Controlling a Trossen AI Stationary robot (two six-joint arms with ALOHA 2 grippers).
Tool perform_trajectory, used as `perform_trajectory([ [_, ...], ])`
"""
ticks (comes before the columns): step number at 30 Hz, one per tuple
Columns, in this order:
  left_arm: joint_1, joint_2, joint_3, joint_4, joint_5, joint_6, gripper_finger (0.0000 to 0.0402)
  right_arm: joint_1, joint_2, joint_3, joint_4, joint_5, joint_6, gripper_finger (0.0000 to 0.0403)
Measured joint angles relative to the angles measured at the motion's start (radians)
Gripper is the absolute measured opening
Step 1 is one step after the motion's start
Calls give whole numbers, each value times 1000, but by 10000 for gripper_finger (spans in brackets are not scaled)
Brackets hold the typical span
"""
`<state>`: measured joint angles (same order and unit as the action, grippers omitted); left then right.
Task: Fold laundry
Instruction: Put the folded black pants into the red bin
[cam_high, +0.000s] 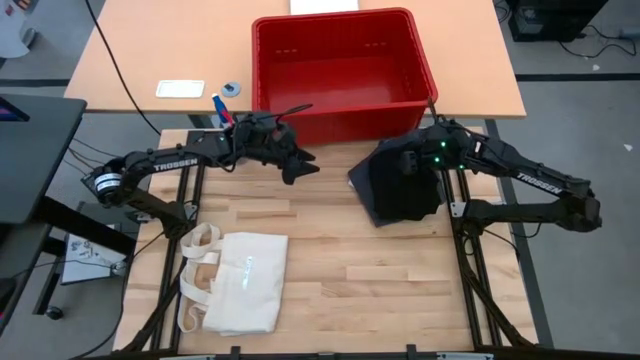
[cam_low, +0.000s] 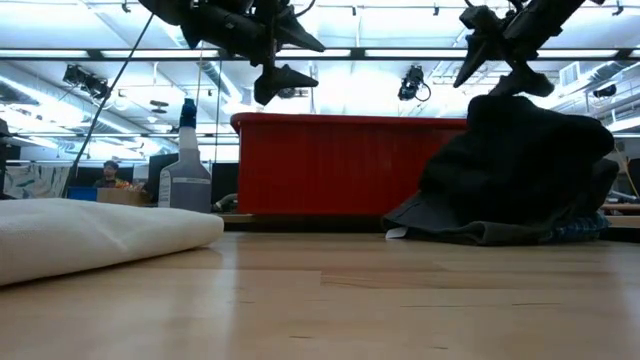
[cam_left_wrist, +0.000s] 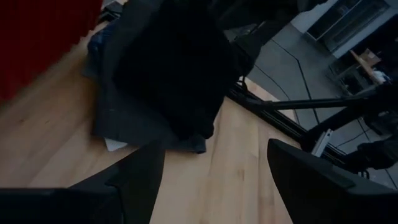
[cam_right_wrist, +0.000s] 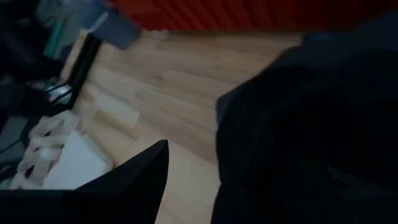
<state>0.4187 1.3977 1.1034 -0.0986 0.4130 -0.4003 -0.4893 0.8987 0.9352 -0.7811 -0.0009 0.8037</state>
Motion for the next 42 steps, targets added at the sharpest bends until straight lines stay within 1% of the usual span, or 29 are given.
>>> perform_trajectory([
  [4, -14, 40, 0, 33, -4, -31, 288, -26, 0, 0, 35, -160, -76, 277],
  [6, -25, 70, 0, 73, -7, -34, 288, -26, 0, 0, 33, -193, -112, 277],
  [9, -34, 120, 0, 129, -6, -72, 288, -30, 0, 0, 9, -197, -150, 278],
  [12, -40, 158, -1, 177, -7, -115, 288, -45, 0, 0, -12, -176, -176, 289],
  [15, -40, 173, -1, 206, -7, -159, 288, -59, 0, -1, -29, -177, -179, 310],
  [20, -40, 173, -1, 208, -7, -144, 288, -82, 0, -1, -51, -203, -170, 362],
  [23, -30, 173, -1, 208, -7, -141, 288, -92, 0, -1, -61, -192, -168, 388],
  [25, -22, 173, -1, 208, -8, -143, 288, -95, 0, -1, -79, -173, -162, 397],
  [28, -15, 173, -1, 208, -8, -151, 288, -96, 0, 5, -116, -172, -74, 394],
  [31, -19, 173, -1, 207, -7, -163, 288, -83, 0, 65, -124, -171, -37, 390],
  [33, -24, 173, -1, 208, -7, -165, 288, -66, -1, 125, -137, -118, -30, 389],
  [35, -26, 173, -1, 211, -7, -165, 288, -57, 0, 189, -177, -37, -28, 389],
  [38, -31, 194, -1, 252, -1, -171, 288, -82, 2, 253, -235, 17, -57, 389],
  [39, -31, 206, -1, 267, 7, -181, 288, -98, 5, 262, -269, 19, -82, 389],
  [42, -33, 257, -1, 379, 41, -223, 288, -134, 28, 261, -376, 40, -190, 389],
])
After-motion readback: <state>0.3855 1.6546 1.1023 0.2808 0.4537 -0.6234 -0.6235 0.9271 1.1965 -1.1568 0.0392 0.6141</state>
